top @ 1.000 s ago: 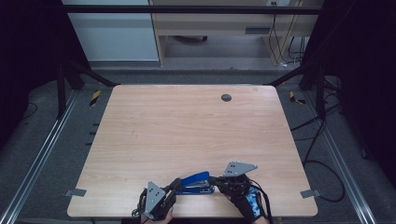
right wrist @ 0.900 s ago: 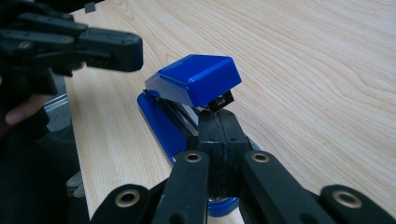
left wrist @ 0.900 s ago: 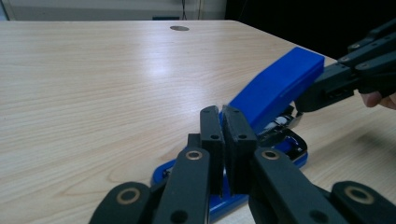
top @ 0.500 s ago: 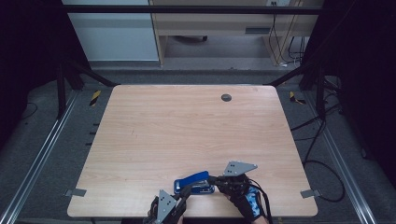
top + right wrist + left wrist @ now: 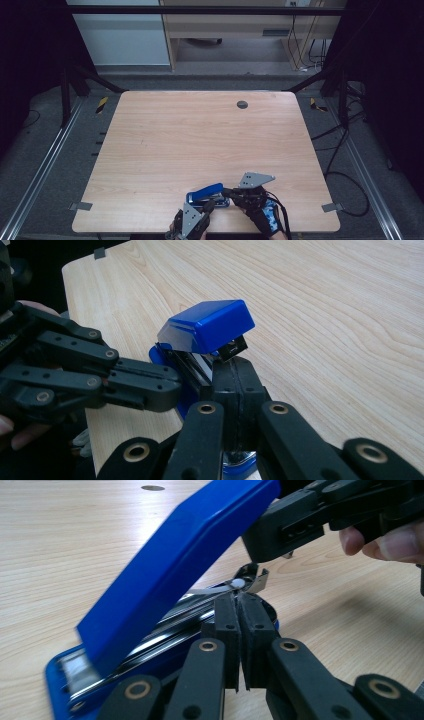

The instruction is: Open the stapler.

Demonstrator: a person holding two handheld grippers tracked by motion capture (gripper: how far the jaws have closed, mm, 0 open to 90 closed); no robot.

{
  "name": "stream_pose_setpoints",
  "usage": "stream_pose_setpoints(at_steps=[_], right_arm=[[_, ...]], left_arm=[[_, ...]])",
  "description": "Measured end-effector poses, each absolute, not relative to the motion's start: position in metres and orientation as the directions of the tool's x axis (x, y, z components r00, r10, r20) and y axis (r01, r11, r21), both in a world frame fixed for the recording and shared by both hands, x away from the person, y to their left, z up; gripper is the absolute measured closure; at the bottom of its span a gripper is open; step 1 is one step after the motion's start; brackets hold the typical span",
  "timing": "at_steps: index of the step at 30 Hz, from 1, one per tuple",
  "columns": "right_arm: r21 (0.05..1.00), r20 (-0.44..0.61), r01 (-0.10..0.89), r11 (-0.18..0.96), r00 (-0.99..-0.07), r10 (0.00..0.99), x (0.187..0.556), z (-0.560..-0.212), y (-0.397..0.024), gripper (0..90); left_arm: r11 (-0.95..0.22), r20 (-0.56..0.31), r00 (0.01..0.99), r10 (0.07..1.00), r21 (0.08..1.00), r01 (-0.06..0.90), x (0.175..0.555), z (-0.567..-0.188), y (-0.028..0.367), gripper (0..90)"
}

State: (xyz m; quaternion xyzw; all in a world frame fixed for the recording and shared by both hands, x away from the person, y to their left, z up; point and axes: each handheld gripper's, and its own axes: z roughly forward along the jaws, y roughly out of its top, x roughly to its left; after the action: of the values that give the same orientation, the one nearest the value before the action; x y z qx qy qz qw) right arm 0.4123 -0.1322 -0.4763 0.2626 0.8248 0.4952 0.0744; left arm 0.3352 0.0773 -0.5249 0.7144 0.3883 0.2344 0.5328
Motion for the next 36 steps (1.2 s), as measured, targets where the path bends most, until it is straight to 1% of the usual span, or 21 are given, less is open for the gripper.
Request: stream_pose_setpoints(at_steps=[19,22,26,36], right_arm=[[0.861,0.141,0.353,0.367,-0.857,0.495,0.414,-0.475,-0.131,90.0],[0.862,0.139,0.351,0.367,-0.858,0.494,0.414,-0.474,-0.130,90.0],[0.862,0.133,0.345,0.370,-0.860,0.492,0.414,-0.473,-0.129,90.0],[0.868,0.130,0.335,0.367,-0.866,0.483,0.414,-0.471,-0.127,90.0]], left_arm=[[-0.154,-0.064,0.581,0.811,0.935,0.319,0.344,-0.532,0.067,86.8],[-0.167,-0.047,0.581,0.813,0.936,0.309,0.343,-0.532,0.065,87.2],[-0.161,-0.048,0.569,0.821,0.937,0.311,0.343,-0.532,0.065,89.7],[-0.170,-0.032,0.564,0.825,0.938,0.301,0.342,-0.532,0.064,89.8]])
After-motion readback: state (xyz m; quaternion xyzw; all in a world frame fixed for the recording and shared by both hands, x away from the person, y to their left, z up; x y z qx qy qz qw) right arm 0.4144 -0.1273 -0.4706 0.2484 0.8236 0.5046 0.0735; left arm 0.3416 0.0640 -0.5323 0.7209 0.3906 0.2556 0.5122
